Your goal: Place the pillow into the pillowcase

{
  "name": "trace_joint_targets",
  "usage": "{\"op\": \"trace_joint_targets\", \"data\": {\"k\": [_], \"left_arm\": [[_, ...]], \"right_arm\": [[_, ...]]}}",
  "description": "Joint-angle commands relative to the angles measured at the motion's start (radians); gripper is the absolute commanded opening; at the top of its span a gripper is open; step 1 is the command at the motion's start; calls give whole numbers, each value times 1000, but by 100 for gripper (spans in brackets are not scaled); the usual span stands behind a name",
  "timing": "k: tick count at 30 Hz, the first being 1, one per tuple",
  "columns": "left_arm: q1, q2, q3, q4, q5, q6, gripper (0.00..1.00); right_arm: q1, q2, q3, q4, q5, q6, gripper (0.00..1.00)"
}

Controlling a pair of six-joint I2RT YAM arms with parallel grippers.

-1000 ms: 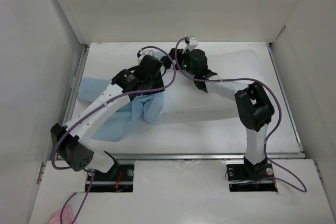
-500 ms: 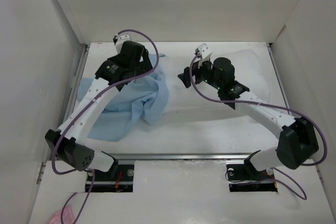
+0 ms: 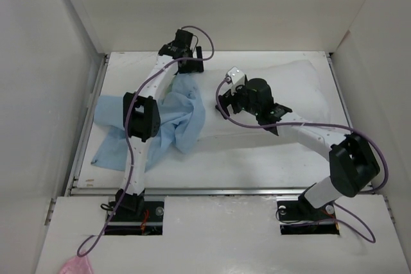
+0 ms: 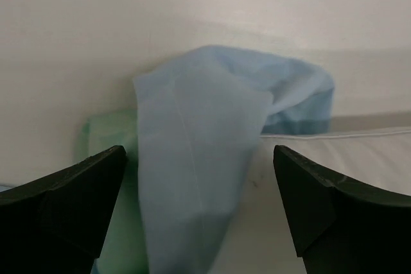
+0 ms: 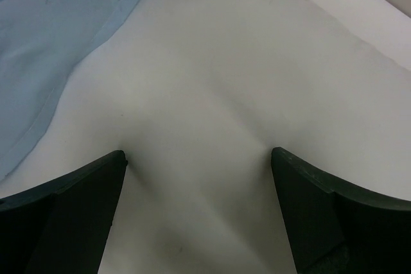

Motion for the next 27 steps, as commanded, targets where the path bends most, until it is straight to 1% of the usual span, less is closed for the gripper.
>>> {"op": "trace_joint_targets", "data": {"k": [1, 2, 3, 4, 5, 6, 7, 9, 10, 11, 12, 13, 14, 15, 18, 22, 25, 26, 27], "left_arm": [[10, -2, -6, -62, 56, 58, 100], [10, -2, -27, -62, 56, 58, 100], [10, -11, -52, -38, 56, 58, 90], [10, -11, -90, -27, 93, 58, 71], [10, -23, -102, -16, 107, 67, 42], [10, -32, -111, -7, 122, 67, 10], [10, -33, -125, 20, 142, 67, 0], [10, -54, -125, 62, 200, 81, 0], [10, -54, -125, 94, 217, 81, 0], [-6, -54, -71, 94, 240, 81, 0], [-26, -33, 21, 82, 251, 81, 0], [-36, -23, 22, 82, 262, 95, 0], [-45, -23, 98, 82, 277, 95, 0], [-54, -23, 123, 82, 323, 95, 0], [-102, -40, 149, 138, 377, 116, 0], [-175, -80, 149, 209, 377, 136, 0], [-217, -80, 149, 251, 380, 145, 0], [-217, -70, 160, 264, 371, 156, 0], [-227, -69, 160, 277, 371, 156, 0]], "right_arm": [[20, 46, 23, -48, 42, -18, 100], [20, 57, 23, -48, 56, -18, 100], [20, 57, 32, -48, 56, -18, 100], [20, 69, 32, -48, 56, -18, 98], [20, 70, 32, -48, 68, -18, 96], [20, 70, 32, -48, 69, -18, 92], [20, 80, 32, -61, 69, -18, 86], [20, 91, 43, -86, 41, -18, 76], [20, 106, 55, -86, -8, -9, 52], [20, 129, 72, -106, -40, -9, 32], [31, 151, 95, -115, -56, -9, 0], [48, 151, 95, -115, -36, -9, 0], [57, 151, 107, -115, -36, -9, 0], [57, 161, 107, -94, -36, -9, 0], [72, 152, 107, -18, -34, 0, 0], [72, 152, 87, 76, -63, 28, 0], [72, 178, 98, 86, -74, 37, 0], [72, 192, 98, 86, -63, 57, 0], [72, 192, 98, 86, -3, 75, 0]]}}
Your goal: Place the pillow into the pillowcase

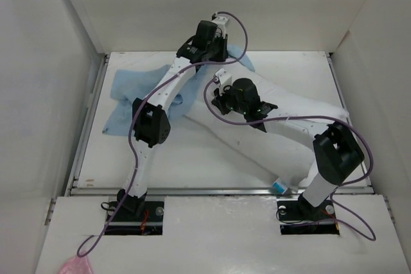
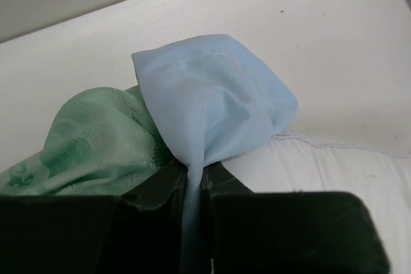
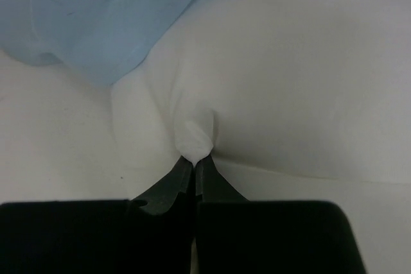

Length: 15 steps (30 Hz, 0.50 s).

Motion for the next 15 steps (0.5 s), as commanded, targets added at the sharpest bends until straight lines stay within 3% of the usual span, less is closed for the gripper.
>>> {"op": "trace_joint_targets", "data": {"k": [1, 2, 3, 5, 7, 8, 11, 14, 15], "left_arm": [[-64, -84, 55, 68, 107, -15, 11], [-64, -84, 55, 68, 107, -15, 65], [-64, -84, 55, 57, 82, -25, 100], [-64, -125, 32, 37, 38, -44, 100], [-54, -221, -12, 23, -25, -44, 100], [-53, -264, -79, 23, -103, -44, 100], [-20, -468, -211, 0, -227, -93, 100], [6, -712, -475, 0, -390, -168, 100], [6, -774, -643, 0, -422, -235, 100]], "right_arm": [[4, 59, 4, 87, 72, 78, 0], [-5, 60, 4, 119, 141, 168, 0], [-20, 60, 4, 119, 202, 206, 0], [-83, 69, 22, 110, 229, 243, 2], [-134, 69, 50, 74, 154, 253, 11], [-134, 55, 73, 36, 154, 243, 25], [-145, 17, 84, -9, 130, 163, 51], [-134, -60, 84, -77, 100, 21, 62], [-125, -80, 84, -127, 91, -22, 68]]}}
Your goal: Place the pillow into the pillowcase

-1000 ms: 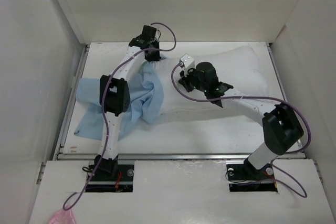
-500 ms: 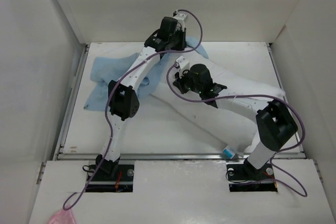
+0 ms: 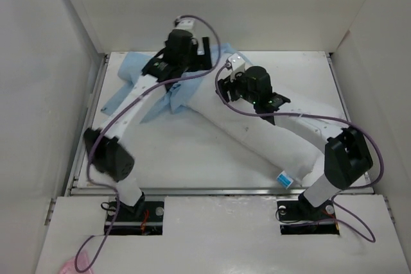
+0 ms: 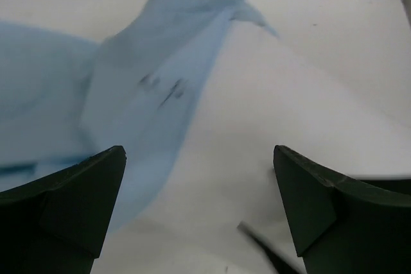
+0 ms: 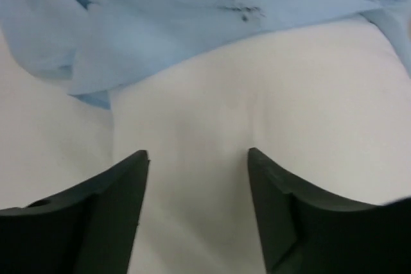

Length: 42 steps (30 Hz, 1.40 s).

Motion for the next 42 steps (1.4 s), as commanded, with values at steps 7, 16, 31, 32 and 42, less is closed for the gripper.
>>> {"op": "trace_joint_targets", "data": {"k": [7, 16, 31, 32, 42], "left_arm": [[112, -762, -873, 11, -200, -401, 100], [132, -788, -1146, 187, -188, -439, 100], [204, -209, -887, 375, -151, -330, 100], [216, -189, -846, 375, -151, -330, 100], [225, 19, -615, 356, -93, -275, 41]], "right_arm": [[122, -139, 0, -229, 102, -257, 100], [198, 192, 199, -200, 425, -320, 100], [121, 255, 313, -188, 371, -174, 0], [121, 242, 313, -202, 359, -174, 0], [72, 197, 313, -234, 257, -117, 0]]}}
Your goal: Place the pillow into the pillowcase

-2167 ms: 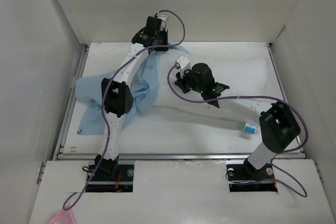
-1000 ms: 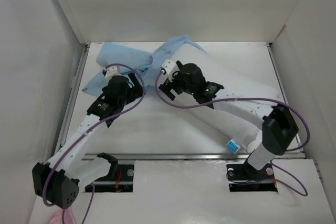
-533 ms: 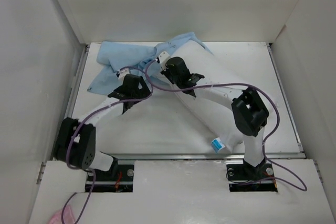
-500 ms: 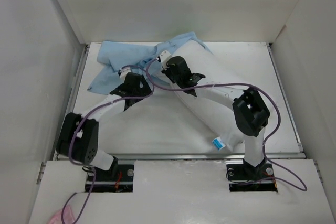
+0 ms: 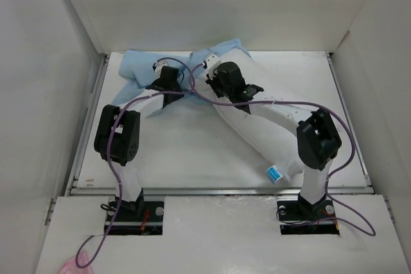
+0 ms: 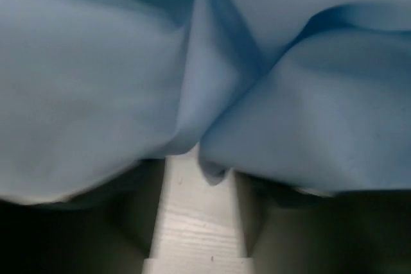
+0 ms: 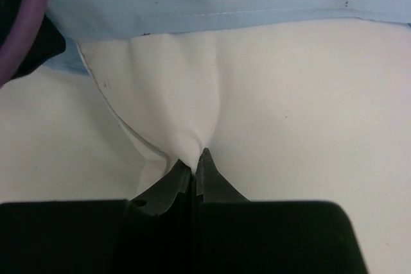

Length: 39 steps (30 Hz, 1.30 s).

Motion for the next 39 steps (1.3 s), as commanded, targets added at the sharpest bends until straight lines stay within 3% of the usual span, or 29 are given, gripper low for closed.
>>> {"op": "trace_joint_targets", "data": {"k": [1, 2, 3, 8, 12, 16, 20, 23, 29, 32, 34, 36, 37, 38, 39], "left_arm": [[-2, 34, 102, -5, 59, 56, 25], [-16, 34, 102, -5, 59, 56, 2], [-28, 22, 102, -5, 59, 47, 0], [-117, -175, -13, 33, 12, 71, 0], [-215, -424, -96, 4, -25, 85, 0], [-344, -625, -114, -68, 35, 76, 0], [-445, -648, -115, -191, 74, 22, 0], [-497, -639, -160, -240, 91, -61, 0], [-543, -648, -360, -108, 272, -188, 0], [-569, -639, -395, -62, 365, -200, 0], [-598, -639, -395, -36, 441, -161, 0], [-609, -639, -360, -89, 453, -135, 0], [-609, -639, -331, -143, 422, -118, 0], [-609, -639, -294, -283, 373, -105, 5], [-609, -639, -212, -351, 267, -105, 17]], "right_arm": [[-17, -63, 2, 24, -40, 64, 0], [-28, -50, 14, 24, -57, 76, 0], [-28, -41, 34, 36, -86, 85, 0], [-28, -25, 43, 157, -77, 169, 0], [-14, -88, -4, 271, -36, 170, 0], [14, -103, -4, 303, -59, 180, 0], [69, -74, 26, 351, -24, 246, 0], [83, -25, 42, 361, 55, 422, 0], [95, -16, -67, 519, 35, 668, 0], [95, -37, -85, 542, 26, 680, 0], [95, -48, -85, 542, -98, 633, 0], [95, -57, -124, 542, -268, 555, 8], [95, -57, -141, 542, -346, 542, 17], [95, -66, -174, 521, -473, 527, 39], [95, -88, -188, 472, -506, 501, 52]]}}
